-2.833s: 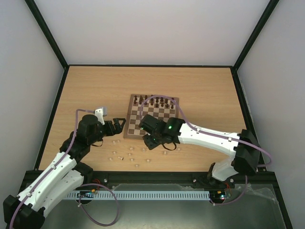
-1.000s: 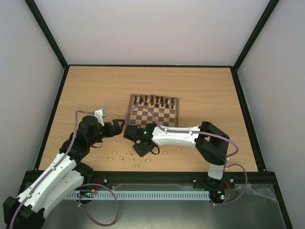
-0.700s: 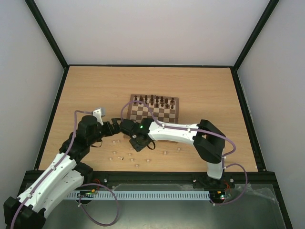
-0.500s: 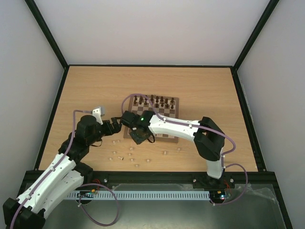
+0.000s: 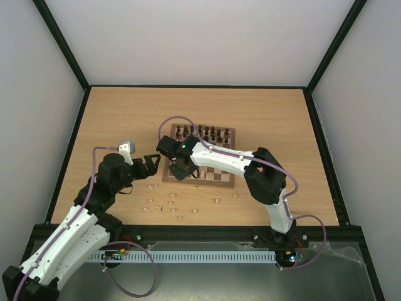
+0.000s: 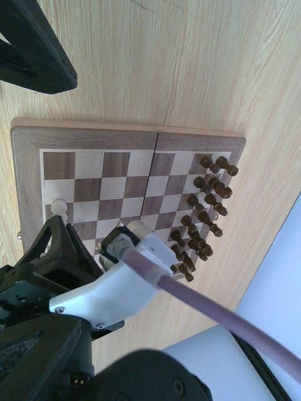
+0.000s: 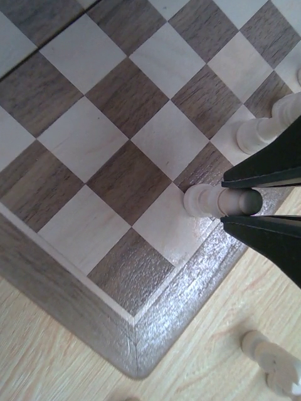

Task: Set up the chess pieces on the board
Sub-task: Place the chess piece on the chessboard.

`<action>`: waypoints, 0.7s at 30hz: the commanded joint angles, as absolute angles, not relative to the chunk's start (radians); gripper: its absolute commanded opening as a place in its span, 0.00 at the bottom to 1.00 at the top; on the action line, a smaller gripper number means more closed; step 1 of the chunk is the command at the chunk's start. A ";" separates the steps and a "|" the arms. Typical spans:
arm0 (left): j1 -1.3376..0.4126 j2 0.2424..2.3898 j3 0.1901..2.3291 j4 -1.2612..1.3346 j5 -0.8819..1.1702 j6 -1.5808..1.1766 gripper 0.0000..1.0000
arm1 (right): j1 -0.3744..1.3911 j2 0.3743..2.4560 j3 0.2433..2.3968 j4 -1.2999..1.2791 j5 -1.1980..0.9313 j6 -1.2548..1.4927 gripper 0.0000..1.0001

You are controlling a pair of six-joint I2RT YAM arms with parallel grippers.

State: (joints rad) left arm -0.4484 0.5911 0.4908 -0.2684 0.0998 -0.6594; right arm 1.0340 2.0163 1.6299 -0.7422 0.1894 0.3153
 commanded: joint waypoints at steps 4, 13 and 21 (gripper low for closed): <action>-0.441 0.586 0.517 -0.290 0.087 -0.653 0.99 | 1.013 2.038 1.635 -0.808 0.195 0.293 0.04; -0.439 0.595 0.510 -0.281 0.092 -0.652 0.99 | 1.009 2.021 1.601 -0.806 0.194 0.300 0.04; -0.439 0.599 0.503 -0.272 0.095 -0.657 0.99 | 1.010 1.983 1.558 -0.803 0.194 0.311 0.05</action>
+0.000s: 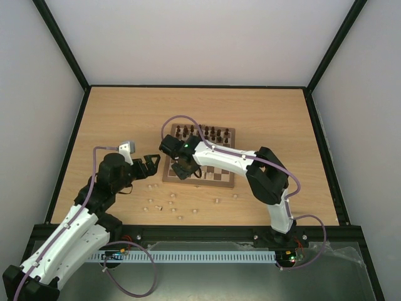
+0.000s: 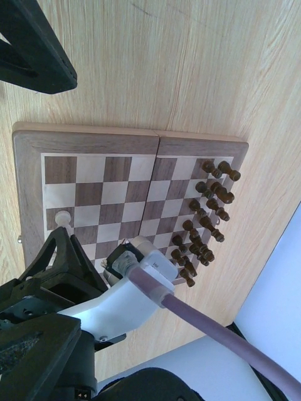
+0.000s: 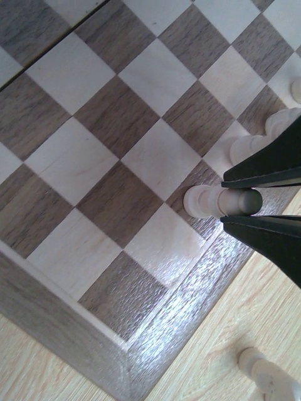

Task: Set up the chess pieces on the board
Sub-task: Place the chess piece on the chessboard, then pick up the chess piece at the center of the board.

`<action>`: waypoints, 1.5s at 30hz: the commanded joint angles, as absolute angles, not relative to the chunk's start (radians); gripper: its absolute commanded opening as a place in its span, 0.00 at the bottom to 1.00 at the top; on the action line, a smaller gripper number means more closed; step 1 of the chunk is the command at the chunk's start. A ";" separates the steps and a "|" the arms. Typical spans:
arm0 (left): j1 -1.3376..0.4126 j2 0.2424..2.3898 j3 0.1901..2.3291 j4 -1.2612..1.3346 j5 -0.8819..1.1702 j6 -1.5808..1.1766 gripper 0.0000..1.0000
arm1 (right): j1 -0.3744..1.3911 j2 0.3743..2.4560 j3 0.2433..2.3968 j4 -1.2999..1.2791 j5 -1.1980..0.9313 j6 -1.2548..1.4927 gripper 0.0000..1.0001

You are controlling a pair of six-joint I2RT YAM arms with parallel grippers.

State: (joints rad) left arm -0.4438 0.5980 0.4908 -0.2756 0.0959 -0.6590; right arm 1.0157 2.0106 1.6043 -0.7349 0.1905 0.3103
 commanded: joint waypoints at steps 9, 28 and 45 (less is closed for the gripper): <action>-0.439 0.603 0.502 -0.267 0.097 -0.659 0.99 | 1.009 1.984 1.554 -0.795 0.191 0.307 0.07; -0.439 0.607 0.502 -0.265 0.092 -0.661 0.99 | 1.010 1.921 1.569 -0.777 0.178 0.295 0.26; -0.439 0.470 0.543 -0.331 0.028 -0.700 0.99 | 1.136 1.734 1.470 -0.716 0.068 0.356 0.48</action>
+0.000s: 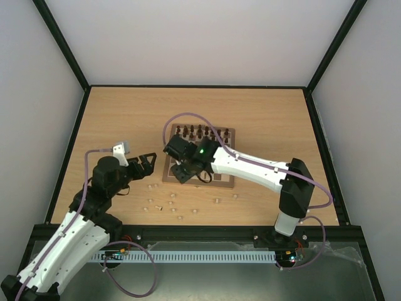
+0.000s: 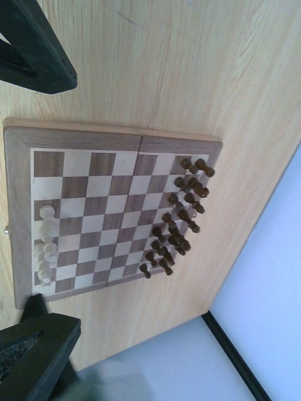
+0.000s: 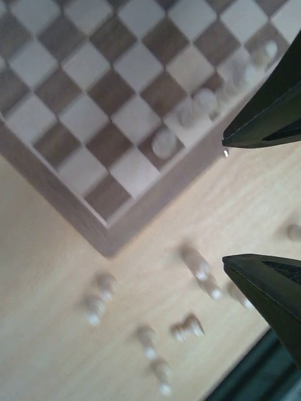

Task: Set up the chess pieces on the board
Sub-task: Pick up the chess piece at the center of the board.

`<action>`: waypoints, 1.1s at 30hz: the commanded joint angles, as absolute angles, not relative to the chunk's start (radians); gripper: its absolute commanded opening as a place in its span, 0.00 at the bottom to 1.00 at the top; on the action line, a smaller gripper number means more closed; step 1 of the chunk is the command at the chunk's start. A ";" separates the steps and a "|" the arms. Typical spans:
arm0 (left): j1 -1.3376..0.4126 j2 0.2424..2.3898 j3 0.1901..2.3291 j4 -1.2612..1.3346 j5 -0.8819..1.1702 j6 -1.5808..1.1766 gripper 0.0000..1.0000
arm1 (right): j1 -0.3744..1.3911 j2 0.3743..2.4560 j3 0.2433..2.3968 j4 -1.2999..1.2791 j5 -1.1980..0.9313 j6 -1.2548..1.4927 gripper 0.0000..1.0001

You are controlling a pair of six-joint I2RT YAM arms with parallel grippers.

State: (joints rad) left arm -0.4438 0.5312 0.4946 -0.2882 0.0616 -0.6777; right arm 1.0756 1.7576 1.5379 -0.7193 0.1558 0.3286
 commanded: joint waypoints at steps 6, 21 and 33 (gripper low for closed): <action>-0.439 0.384 0.586 -0.396 0.005 -0.716 0.99 | 1.175 1.808 1.432 -0.650 0.035 0.411 0.49; -0.439 0.316 0.632 -0.462 0.031 -0.711 0.99 | 1.192 2.002 1.519 -0.637 0.041 0.449 0.51; -0.439 0.325 0.628 -0.454 0.042 -0.704 0.99 | 1.199 2.058 1.536 -0.643 0.039 0.448 0.38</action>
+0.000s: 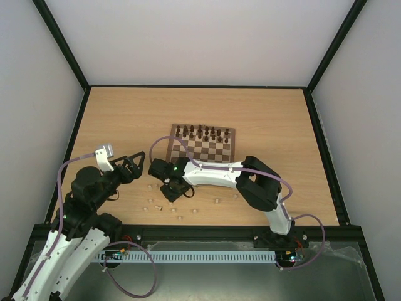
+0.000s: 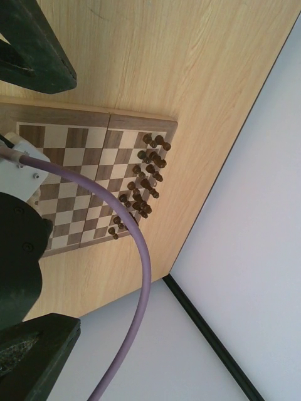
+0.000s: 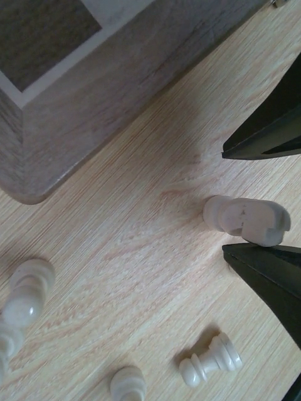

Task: Set up the chess pieces on the board
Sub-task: Pick up the chess piece at the center of the board, then place the chess piece on the chessboard.

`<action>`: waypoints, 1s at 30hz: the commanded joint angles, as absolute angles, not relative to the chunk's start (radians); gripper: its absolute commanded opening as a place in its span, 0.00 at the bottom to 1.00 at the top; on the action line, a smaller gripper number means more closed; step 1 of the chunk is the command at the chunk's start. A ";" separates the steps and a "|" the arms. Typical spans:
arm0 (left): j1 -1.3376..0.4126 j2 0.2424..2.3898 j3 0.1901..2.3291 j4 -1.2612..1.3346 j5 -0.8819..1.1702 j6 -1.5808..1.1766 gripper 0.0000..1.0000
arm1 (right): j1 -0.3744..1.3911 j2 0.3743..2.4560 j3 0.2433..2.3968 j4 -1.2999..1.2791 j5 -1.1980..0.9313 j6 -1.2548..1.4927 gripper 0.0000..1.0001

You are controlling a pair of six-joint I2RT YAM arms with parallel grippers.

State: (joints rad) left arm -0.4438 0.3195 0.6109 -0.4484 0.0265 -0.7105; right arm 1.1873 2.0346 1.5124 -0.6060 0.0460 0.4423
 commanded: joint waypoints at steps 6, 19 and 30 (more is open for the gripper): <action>-0.439 0.326 0.627 -0.453 0.043 -0.704 0.99 | 1.203 2.064 1.531 -0.649 0.045 0.446 0.20; -0.439 0.360 0.623 -0.440 0.056 -0.696 0.99 | 1.203 1.772 1.448 -0.718 0.172 0.485 0.13; -0.439 0.549 0.549 -0.297 0.193 -0.675 0.99 | 1.121 1.461 1.142 -0.781 0.261 0.586 0.14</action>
